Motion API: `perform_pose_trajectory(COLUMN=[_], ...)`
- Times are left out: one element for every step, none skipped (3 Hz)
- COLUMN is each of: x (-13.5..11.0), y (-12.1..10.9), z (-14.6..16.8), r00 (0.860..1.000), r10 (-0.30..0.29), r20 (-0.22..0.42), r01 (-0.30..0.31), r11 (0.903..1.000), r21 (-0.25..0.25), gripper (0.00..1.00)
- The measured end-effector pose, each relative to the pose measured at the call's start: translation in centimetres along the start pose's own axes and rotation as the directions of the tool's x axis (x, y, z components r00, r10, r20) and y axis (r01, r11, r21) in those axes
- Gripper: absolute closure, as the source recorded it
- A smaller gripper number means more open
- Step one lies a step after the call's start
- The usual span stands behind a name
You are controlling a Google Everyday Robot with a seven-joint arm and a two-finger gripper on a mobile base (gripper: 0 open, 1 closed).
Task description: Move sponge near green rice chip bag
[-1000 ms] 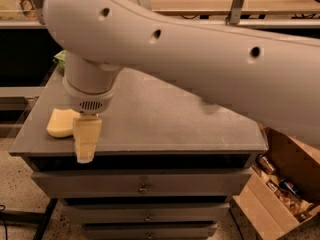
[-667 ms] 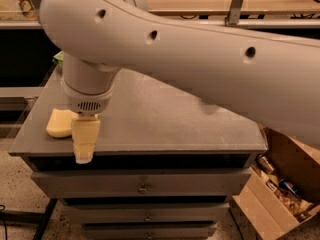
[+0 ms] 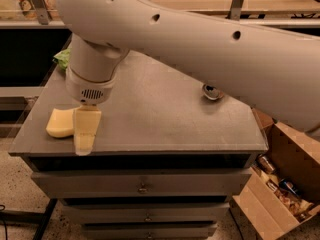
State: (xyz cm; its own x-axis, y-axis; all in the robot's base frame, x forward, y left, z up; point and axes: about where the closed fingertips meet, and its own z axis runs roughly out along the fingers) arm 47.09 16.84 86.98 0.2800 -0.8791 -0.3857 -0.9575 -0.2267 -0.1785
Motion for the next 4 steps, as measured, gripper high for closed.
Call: perform_pose_trajectory(x=[0.6,1.0,1.0,1.1], y=[-0.8,-1.3,-1.6,-1.6], z=[1.3,2.8,3.6,4.3], r00=[0.999,0.996,0.992,0.989], r10=[0.03,0.067,0.089,0.107], r20=[0.023,0.054,0.085,0.101], r01=[-0.029,-0.065,-0.085,-0.102], r11=[0.9991,0.997,0.9953,0.9932], r21=[-0.029,-0.042,-0.047,-0.056], gripper=[0.0,0.0,0.17,0.41])
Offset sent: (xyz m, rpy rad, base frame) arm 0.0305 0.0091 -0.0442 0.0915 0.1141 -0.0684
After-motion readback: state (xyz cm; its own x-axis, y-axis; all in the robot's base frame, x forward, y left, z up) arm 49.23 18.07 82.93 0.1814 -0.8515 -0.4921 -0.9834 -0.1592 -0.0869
